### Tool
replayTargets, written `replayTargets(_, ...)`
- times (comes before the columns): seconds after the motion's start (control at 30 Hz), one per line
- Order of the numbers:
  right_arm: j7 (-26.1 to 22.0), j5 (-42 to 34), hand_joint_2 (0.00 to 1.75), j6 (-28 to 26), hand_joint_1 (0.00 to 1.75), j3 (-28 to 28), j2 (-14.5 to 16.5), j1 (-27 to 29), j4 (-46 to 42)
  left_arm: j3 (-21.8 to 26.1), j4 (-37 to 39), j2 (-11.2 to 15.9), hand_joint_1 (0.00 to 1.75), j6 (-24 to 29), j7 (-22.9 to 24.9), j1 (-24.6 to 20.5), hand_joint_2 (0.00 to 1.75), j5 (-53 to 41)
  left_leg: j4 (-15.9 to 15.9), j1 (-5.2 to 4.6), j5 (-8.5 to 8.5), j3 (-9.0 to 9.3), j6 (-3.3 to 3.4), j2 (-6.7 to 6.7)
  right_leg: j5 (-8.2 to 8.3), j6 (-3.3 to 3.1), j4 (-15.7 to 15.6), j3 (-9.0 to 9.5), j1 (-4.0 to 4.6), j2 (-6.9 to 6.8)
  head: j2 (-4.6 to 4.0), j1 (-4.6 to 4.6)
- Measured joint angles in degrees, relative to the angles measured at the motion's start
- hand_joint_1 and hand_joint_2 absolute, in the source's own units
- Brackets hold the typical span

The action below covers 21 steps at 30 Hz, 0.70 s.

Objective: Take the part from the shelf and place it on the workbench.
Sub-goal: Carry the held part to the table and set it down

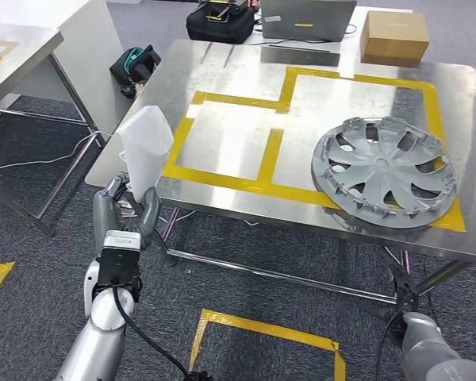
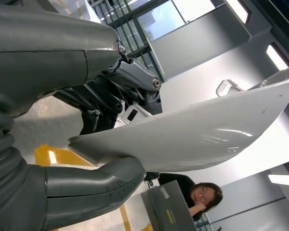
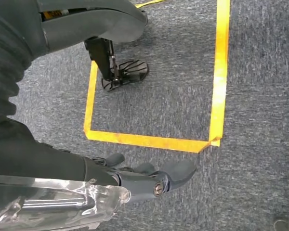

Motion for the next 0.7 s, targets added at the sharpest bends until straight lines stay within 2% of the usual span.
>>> replayTargets(0.07, 0.02, -0.04, 1.75, 0.01, 0.0, 0.0, 0.01, -0.11, 0.0, 0.0, -0.01, 0.02, 1.75, 0.0, 0.02, -0.02, 1.75, 0.0, -7.1, 0.08, 4.48, 3.04, 0.15, 0.09, -0.78, 0.44, -0.04, 0.93, -0.21, 0.02, 0.0, -0.01)
replayTargets(0.1, 0.02, -0.05, 1.75, 0.01, 0.0, 0.0, 0.01, -0.22, 0.0, -0.01, -0.02, 0.01, 1.75, 0.0, 0.03, -0.06, 1.75, 0.0, -10.83, 0.01, 5.77, 4.88, 0.26, 0.12, -1.22, 0.81, -0.05, 1.3, -0.2, 0.06, 0.0, -0.06)
replayTargets(0.13, 0.03, -0.08, 1.75, 0.01, 0.0, 0.0, 0.01, -0.32, 0.0, -0.02, -0.02, 0.0, 1.75, -0.01, 0.05, -0.08, 1.75, 0.0, -13.39, -0.06, 6.25, 6.19, 0.42, 0.14, -1.58, 1.19, -0.25, 1.54, -0.17, 0.08, 0.0, -0.05)
replayTargets(0.17, 0.04, -0.1, 1.75, 0.0, 0.0, 0.0, 0.01, -0.35, 0.0, -0.02, -0.02, -0.01, 1.75, -0.01, 0.08, -0.1, 1.75, 0.0, -14.77, -0.15, 6.01, 6.89, 0.67, 0.14, -1.72, 1.61, -0.39, 1.85, -0.11, 0.1, 0.0, -0.11)
replayTargets(0.27, 0.11, -0.21, 1.75, -0.01, 0.0, 0.0, 0.02, -0.3, 0.0, -0.03, -0.03, -0.09, 1.75, -0.07, 0.16, -0.12, 1.75, -0.02, -15.54, -0.19, 4.82, 8.04, 1.94, -0.1, -1.87, 2.55, -0.49, 2.81, -0.15, -0.09, 0.01, -0.14)
replayTargets(0.3, 0.13, -0.23, 1.75, 0.0, 0.0, 0.0, 0.03, -0.37, 0.0, -0.05, -0.03, -0.14, 1.75, -0.08, 0.16, -0.18, 1.75, -0.03, -15.66, -0.17, 4.52, 8.62, 2.41, -0.17, -2.49, 2.67, 0.56, 2.41, -0.15, -0.19, 0.01, -0.05)
replayTargets(0.33, 0.15, -0.25, 1.75, 0.0, 0.0, 0.0, 0.03, -0.41, 0.0, -0.07, -0.04, -0.21, 1.75, -0.09, 0.17, -0.23, 1.75, -0.04, -15.76, -0.16, 4.26, 9.15, 2.77, -0.21, -3.59, 2.7, 2.81, 1.23, -0.1, -0.25, 0.01, 0.05)
replayTargets(0.4, 0.22, -0.27, 1.75, 0.0, 0.0, 0.0, 0.03, -0.38, 0.0, -0.09, -0.03, -0.3, 1.75, -0.15, 0.22, -0.22, 1.75, -0.07, -15.78, -0.35, 3.7, 9.68, 3.27, -0.23, -6.56, 2.67, 10.27, -3.39, 0.14, -0.29, 0.01, 0.32)
replayTargets(0.43, 0.28, -0.27, 1.75, 0.01, 0.0, 0.0, 0.03, -0.26, 0.0, -0.09, -0.03, -0.32, 1.75, -0.2, 0.26, -0.09, 1.75, -0.07, -15.76, -0.5, 3.42, 9.92, 3.39, -0.25, -7.51, 2.65, 13.67, -5.91, 0.27, -0.29, 0.01, 0.39)
replayTargets(0.47, 0.32, -0.27, 1.75, 0.03, 0.0, 0.0, 0.03, -0.17, 0.0, -0.09, -0.02, -0.32, 1.75, -0.26, 0.29, 0.04, 1.75, -0.08, -15.74, -0.65, 3.09, 10.28, 3.47, -0.26, -7.47, 2.59, 15.51, -7.73, 0.39, -0.29, 0.01, 0.41)
replayTargets(0.5, 0.36, -0.27, 1.75, 0.04, 0.0, 0.0, 0.02, -0.12, 0.0, -0.1, -0.02, -0.32, 1.75, -0.3, 0.31, 0.13, 1.75, -0.08, -15.73, -0.79, 2.73, 10.78, 3.5, -0.26, -6.1, 2.48, 15.07, -8.42, 0.48, -0.29, 0.0, 0.43)
replayTargets(0.53, 0.4, -0.27, 1.75, 0.06, 0.0, 0.0, 0.02, -0.1, 0.0, -0.12, -0.02, -0.33, 1.75, -0.32, 0.32, 0.17, 1.75, -0.09, -15.73, -0.88, 2.32, 11.4, 3.48, -0.27, -3.55, 2.33, 12.35, -7.94, 0.56, -0.3, 0.0, 0.45)
replayTargets(0.57, 0.45, -0.27, 1.75, 0.07, 0.0, 0.0, 0.02, -0.03, 0.01, -0.16, -0.02, -0.34, 1.75, -0.35, 0.32, 0.18, 1.75, -0.09, -15.73, -0.93, 1.9, 12.03, 3.38, -0.27, -0.52, 2.16, 8.26, -6.73, 0.63, -0.3, 0.0, 0.47)
replayTargets(0.6, 0.5, -0.28, 1.75, 0.1, 0.0, -0.01, 0.03, 0.03, 0.01, -0.22, -0.01, -0.36, 1.75, -0.37, 0.32, 0.16, 1.75, -0.09, -15.7, -1.01, 1.56, 12.5, 3.21, -0.28, 1.53, 1.98, 4.41, -5.53, 0.75, -0.31, 0.0, 0.48)
replayTargets(0.63, 0.57, -0.29, 1.75, 0.14, 0.0, -0.01, 0.04, 0.07, 0.02, -0.3, -0.01, -0.38, 1.75, -0.4, 0.33, 0.12, 1.75, -0.09, -15.71, -1.06, 1.33, 12.7, 2.98, -0.3, 2.61, 1.66, 1.6, -4.57, 0.9, -0.29, 0.01, 0.5)
replayTargets(0.7, 0.66, -0.32, 1.75, 0.2, 0.0, -0.02, 0.07, 0.07, 0.02, -0.5, 0.0, -0.42, 1.75, -0.49, 0.41, 0.12, 1.75, -0.1, -15.62, -1.15, 1.34, 12.61, 2.38, -0.33, 2.81, 0.88, -0.12, -3.95, 1.17, -0.2, 0.02, 0.51)
